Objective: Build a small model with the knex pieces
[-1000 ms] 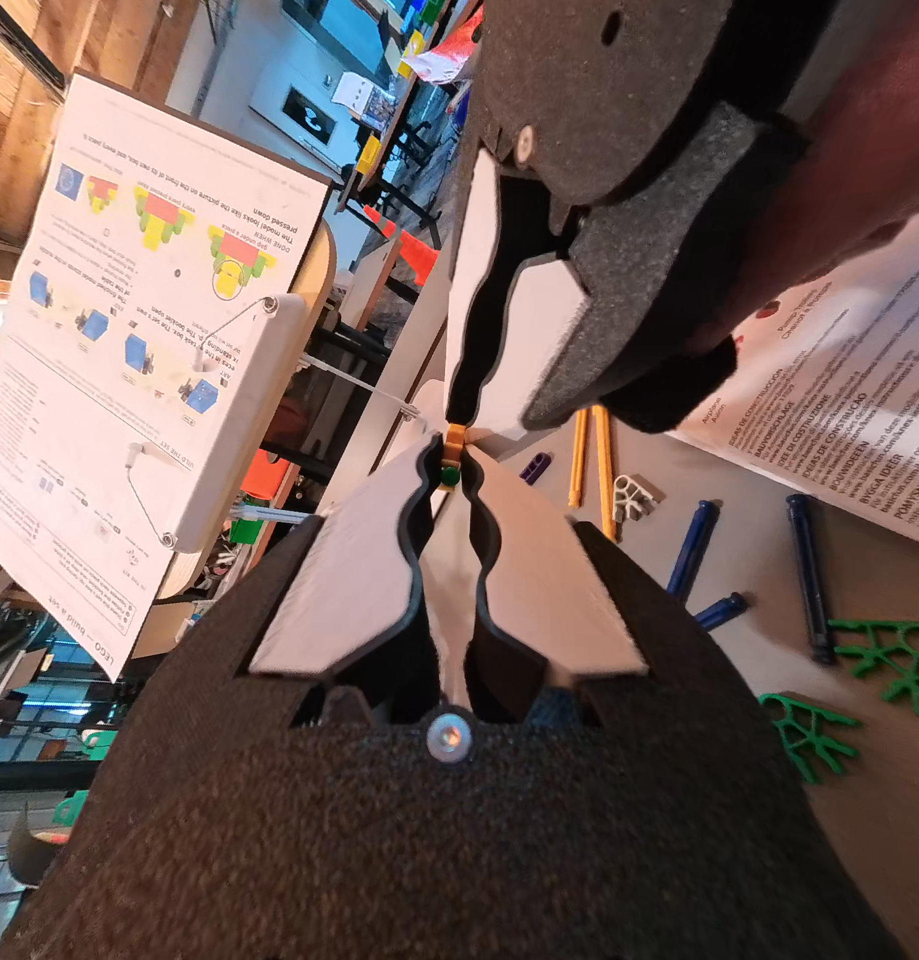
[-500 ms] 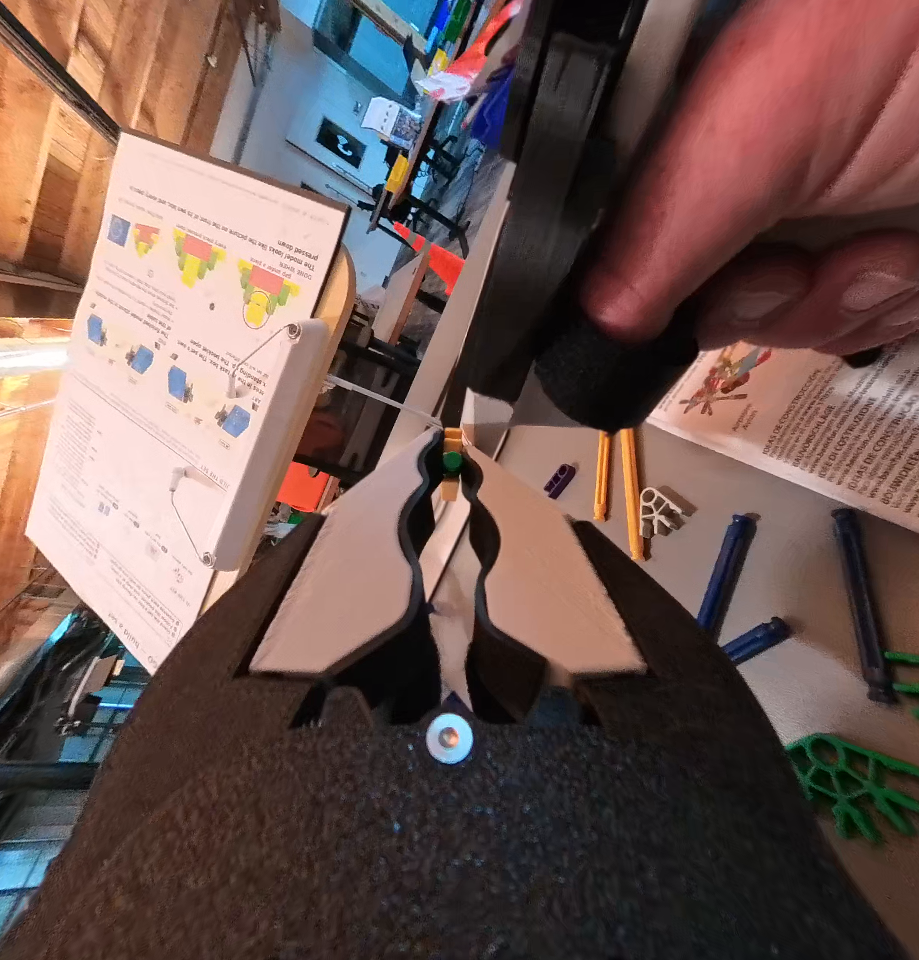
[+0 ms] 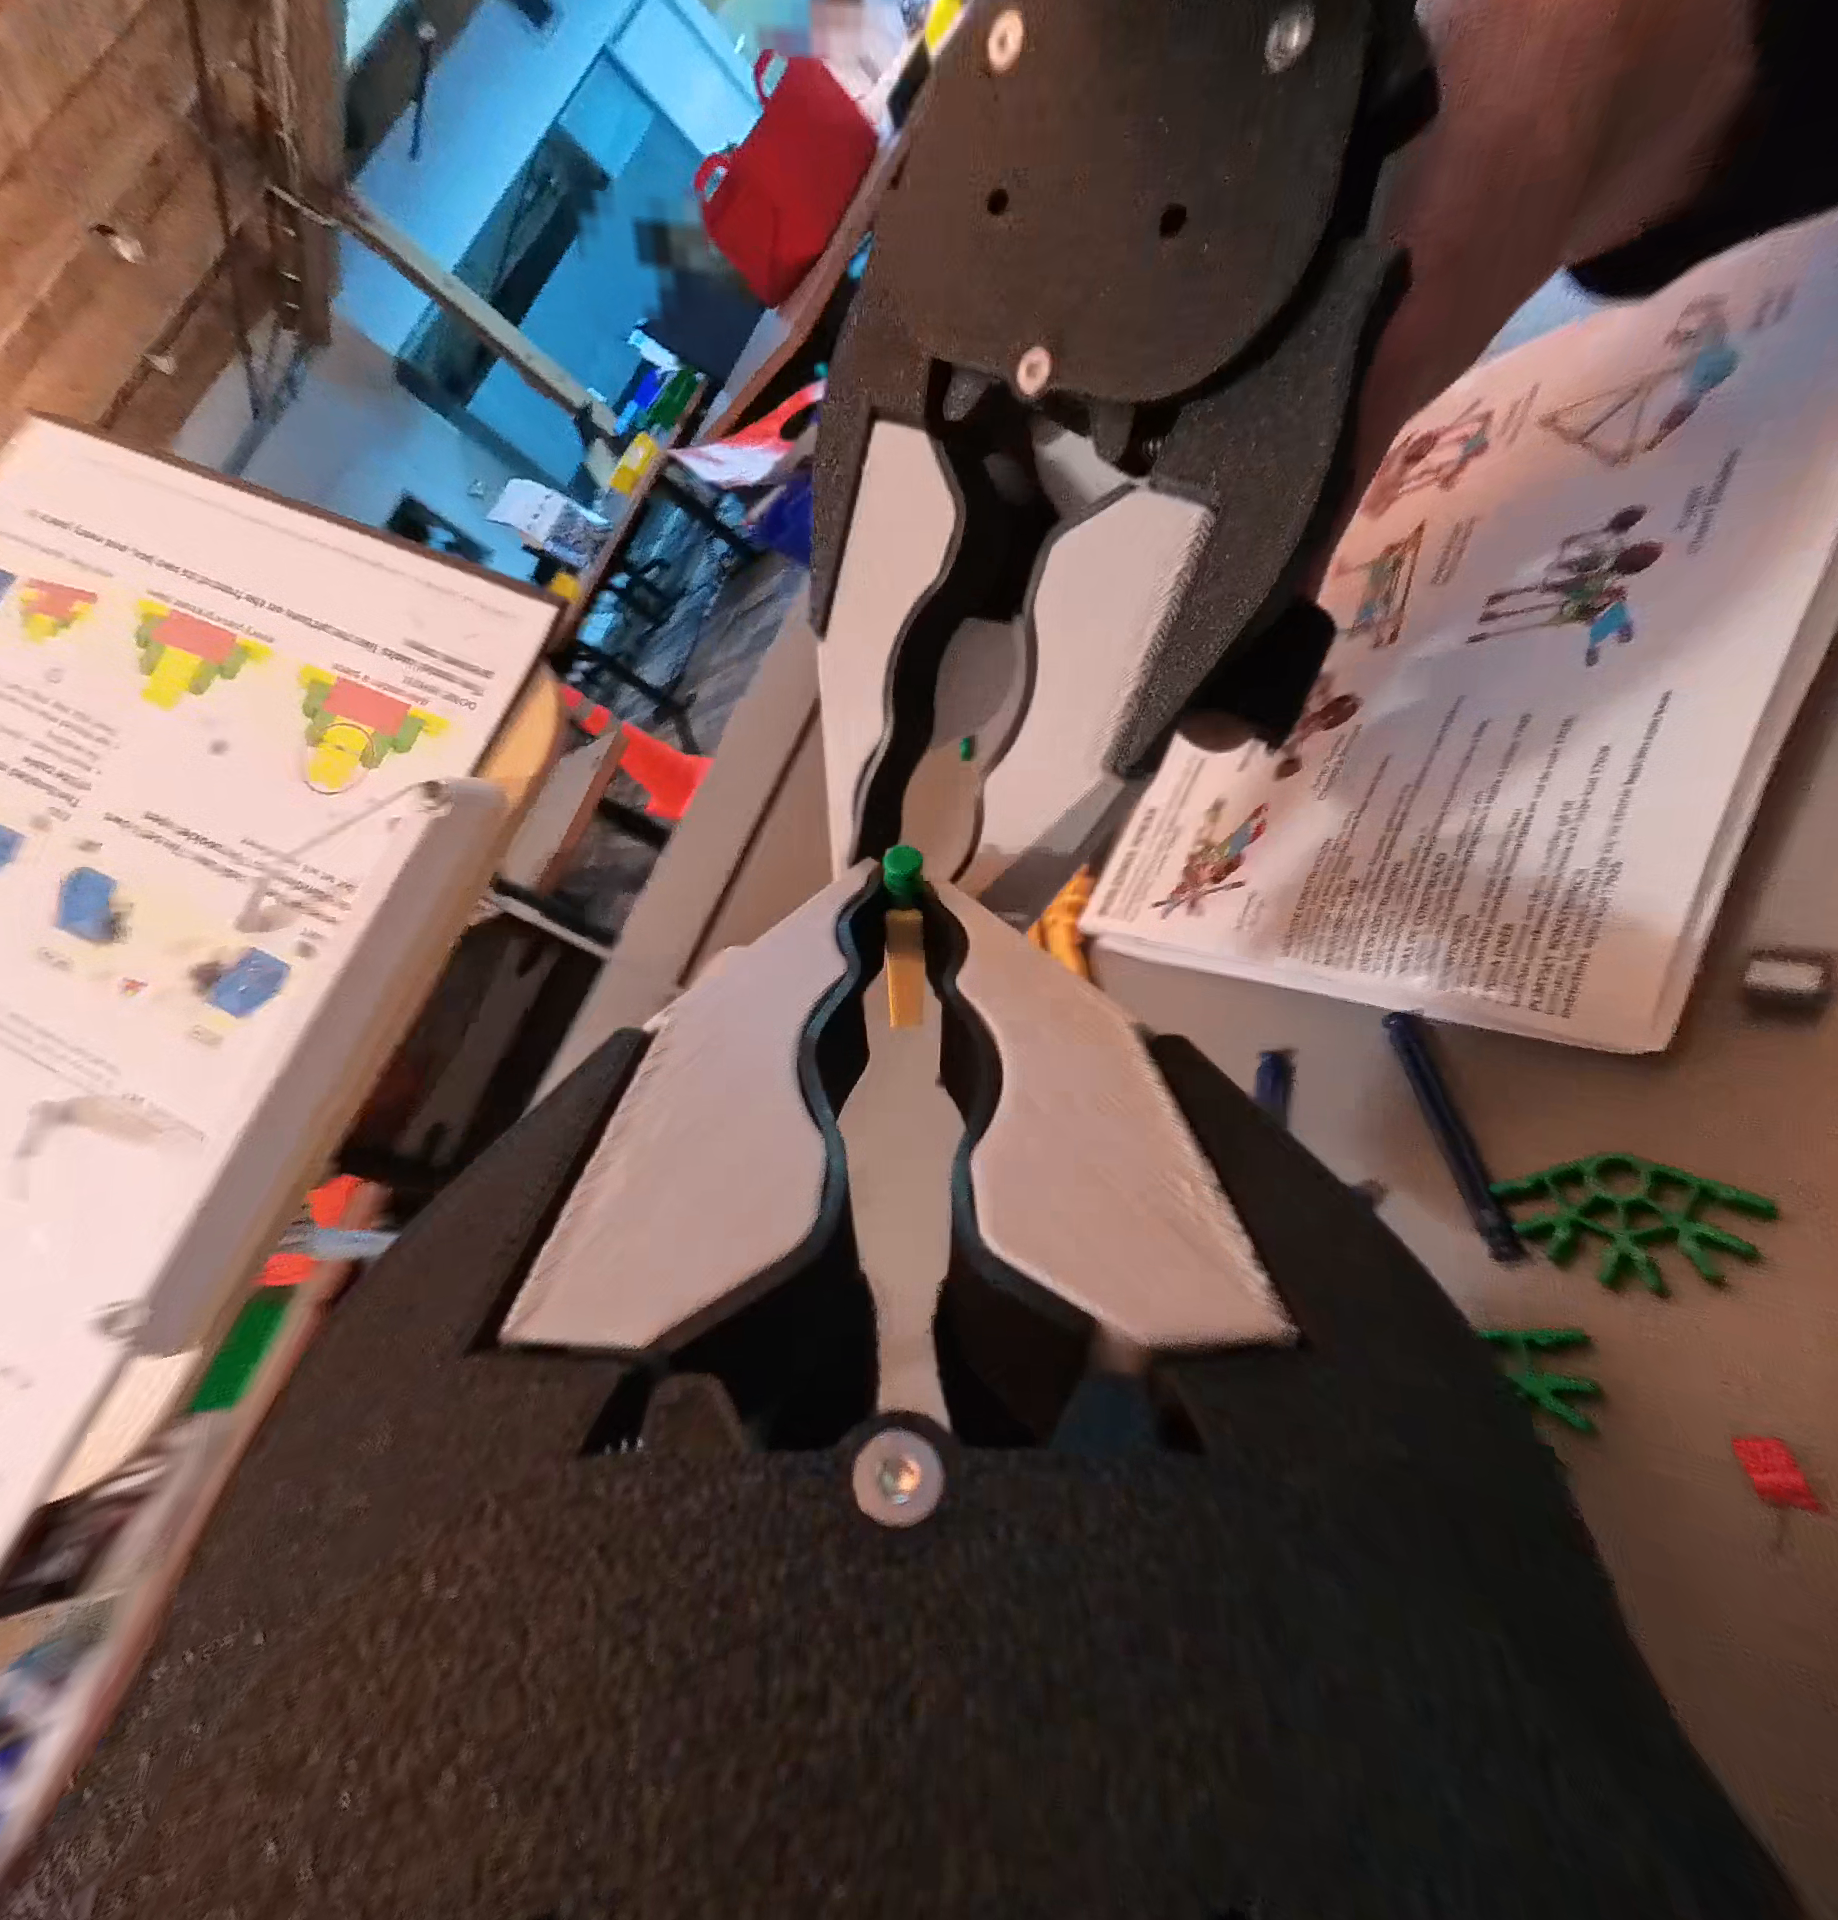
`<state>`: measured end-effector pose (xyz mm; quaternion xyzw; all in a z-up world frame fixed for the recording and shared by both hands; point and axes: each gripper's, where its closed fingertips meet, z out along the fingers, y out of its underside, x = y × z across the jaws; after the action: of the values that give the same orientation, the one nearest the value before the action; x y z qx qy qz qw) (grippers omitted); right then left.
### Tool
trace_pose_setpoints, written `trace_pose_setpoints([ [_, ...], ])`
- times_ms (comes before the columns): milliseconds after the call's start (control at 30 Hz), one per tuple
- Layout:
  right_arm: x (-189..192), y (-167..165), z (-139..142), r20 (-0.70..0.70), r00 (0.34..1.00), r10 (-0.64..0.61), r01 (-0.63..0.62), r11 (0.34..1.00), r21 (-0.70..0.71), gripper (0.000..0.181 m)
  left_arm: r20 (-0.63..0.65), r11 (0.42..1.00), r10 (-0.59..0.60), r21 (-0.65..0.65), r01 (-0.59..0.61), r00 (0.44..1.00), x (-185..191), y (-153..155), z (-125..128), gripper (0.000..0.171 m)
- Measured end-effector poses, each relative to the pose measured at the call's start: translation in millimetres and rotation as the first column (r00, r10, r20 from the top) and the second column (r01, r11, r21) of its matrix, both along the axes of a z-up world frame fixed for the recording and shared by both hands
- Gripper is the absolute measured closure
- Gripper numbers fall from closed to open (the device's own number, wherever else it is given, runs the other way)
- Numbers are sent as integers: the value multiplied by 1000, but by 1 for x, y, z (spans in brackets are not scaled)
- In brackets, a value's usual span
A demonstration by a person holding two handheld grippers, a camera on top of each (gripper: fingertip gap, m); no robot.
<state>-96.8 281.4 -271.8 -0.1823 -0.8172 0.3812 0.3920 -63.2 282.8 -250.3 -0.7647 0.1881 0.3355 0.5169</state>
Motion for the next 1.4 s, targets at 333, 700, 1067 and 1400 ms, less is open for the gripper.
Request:
trace_pose_setpoints([
  [333,23,-21,9,185,959,216,-155,942,-297,172,515,940,-314,288,184,798,13,0,26,168],
  [700,12,44,22,329,935,133,-31,954,-299,181,686,917,-376,371,145,623,-13,39,41,167],
  [1067,-20,78,-8,431,901,-52,122,983,-135,156,877,948,-314,307,79,362,-51,76,2,167],
  [1400,-18,69,15,431,899,81,100,920,-380,155,870,907,-420,392,154,259,-40,75,16,166],
])
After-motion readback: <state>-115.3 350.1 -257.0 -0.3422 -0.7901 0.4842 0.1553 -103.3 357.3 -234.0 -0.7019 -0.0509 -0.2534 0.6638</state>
